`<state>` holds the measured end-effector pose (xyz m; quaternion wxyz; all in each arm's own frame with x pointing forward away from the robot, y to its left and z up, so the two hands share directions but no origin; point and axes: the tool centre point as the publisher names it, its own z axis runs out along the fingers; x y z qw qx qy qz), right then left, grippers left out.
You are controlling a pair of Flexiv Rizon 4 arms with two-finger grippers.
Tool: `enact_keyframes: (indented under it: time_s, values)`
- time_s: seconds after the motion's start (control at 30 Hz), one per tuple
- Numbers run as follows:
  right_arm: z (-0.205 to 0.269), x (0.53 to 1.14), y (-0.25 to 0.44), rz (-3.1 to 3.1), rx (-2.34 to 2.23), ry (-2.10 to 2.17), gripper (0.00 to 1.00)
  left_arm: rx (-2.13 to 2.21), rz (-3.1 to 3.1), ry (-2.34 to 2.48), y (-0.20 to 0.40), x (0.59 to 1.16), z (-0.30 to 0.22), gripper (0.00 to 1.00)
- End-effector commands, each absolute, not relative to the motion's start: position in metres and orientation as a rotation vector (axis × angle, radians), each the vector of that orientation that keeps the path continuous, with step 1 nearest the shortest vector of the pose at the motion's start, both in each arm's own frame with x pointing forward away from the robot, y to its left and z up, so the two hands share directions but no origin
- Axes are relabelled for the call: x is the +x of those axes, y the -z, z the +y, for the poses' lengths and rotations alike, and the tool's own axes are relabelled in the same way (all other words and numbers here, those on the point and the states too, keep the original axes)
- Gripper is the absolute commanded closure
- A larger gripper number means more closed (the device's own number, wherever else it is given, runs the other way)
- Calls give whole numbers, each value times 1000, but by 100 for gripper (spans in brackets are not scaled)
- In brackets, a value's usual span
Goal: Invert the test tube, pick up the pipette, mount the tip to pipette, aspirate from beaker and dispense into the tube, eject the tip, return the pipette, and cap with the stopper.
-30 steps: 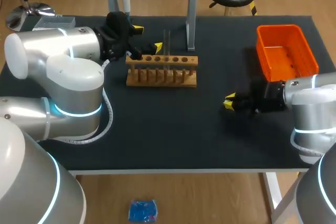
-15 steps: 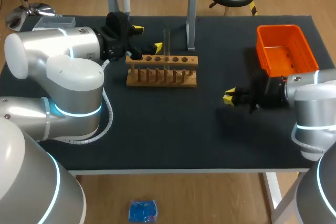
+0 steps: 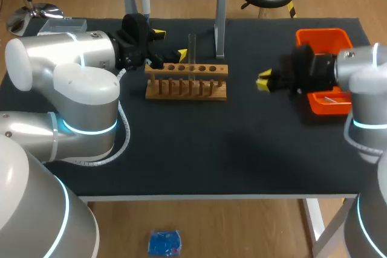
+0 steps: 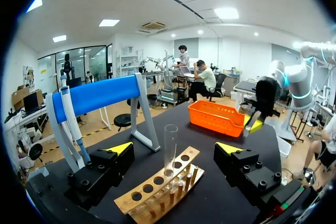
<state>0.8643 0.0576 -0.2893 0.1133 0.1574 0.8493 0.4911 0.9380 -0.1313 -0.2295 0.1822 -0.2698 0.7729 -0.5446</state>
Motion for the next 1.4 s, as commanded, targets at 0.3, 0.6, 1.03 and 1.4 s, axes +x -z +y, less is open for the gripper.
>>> enact_keyframes:
  time_s: [0.3, 0.6, 1.03, 1.4]
  values:
    - [86, 888, 231, 2529, 477, -1452, 100, -762, 2177, 1541, 231, 938, -132, 0]
    - [86, 888, 231, 2529, 477, -1452, 100, -762, 2177, 1541, 231, 938, -132, 0]
    - [86, 888, 231, 2529, 477, -1452, 100, -762, 2177, 1541, 231, 938, -132, 0]
    - [128, 908, 217, 2510, 422, -1537, 100, -762, 2177, 1541, 231, 938, -132, 0]
